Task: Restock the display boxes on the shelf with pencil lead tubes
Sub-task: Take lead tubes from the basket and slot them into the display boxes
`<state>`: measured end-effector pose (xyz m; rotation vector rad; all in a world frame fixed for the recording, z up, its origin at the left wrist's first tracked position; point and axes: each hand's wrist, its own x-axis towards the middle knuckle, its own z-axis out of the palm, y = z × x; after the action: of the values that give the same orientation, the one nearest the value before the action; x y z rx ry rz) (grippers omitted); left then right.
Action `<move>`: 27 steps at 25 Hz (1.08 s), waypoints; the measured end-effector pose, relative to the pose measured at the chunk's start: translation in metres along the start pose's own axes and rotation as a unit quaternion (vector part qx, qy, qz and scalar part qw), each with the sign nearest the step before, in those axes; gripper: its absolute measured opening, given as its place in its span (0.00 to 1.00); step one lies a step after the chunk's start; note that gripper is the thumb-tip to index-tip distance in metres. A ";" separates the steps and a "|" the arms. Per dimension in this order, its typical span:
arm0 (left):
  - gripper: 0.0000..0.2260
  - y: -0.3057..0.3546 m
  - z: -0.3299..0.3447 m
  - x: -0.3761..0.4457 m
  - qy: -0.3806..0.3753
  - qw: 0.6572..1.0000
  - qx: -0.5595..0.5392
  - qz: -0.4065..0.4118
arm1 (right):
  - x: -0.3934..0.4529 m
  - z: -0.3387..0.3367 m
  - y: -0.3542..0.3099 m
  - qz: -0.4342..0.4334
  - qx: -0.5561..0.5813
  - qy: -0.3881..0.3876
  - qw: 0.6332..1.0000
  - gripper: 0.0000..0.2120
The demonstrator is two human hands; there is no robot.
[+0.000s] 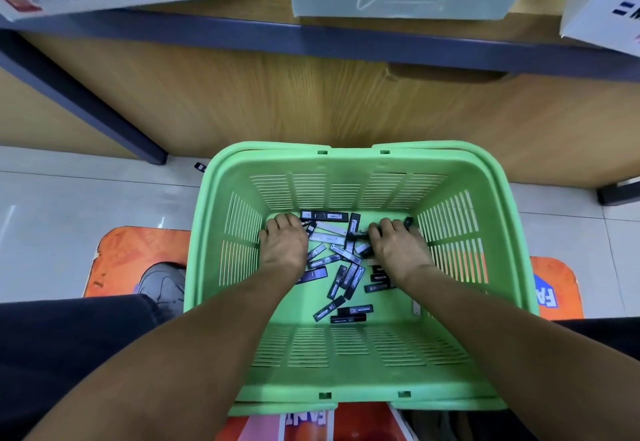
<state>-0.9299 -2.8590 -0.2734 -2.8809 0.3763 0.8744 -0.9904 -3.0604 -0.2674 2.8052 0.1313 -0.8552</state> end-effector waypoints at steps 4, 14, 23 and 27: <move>0.24 0.005 0.003 0.003 -0.032 0.993 -0.109 -0.018 | 0.002 -0.003 -0.006 0.030 0.095 -0.024 0.995 0.19; 0.32 0.036 0.002 0.002 -0.061 0.931 -0.341 -0.118 | 0.016 -0.014 -0.035 0.183 0.383 -0.055 0.904 0.20; 0.08 0.047 -0.009 0.004 -0.118 0.887 -0.430 -0.117 | 0.033 -0.026 -0.036 0.274 0.619 -0.076 0.732 0.06; 0.10 0.049 -0.009 0.005 -0.136 0.883 -0.435 -0.113 | 0.029 -0.029 -0.035 0.260 0.702 -0.115 0.653 0.06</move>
<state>-0.9347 -2.9091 -0.2705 -3.3304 -0.5185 1.7178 -0.9559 -3.0186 -0.2657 3.3266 -2.1473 -1.5028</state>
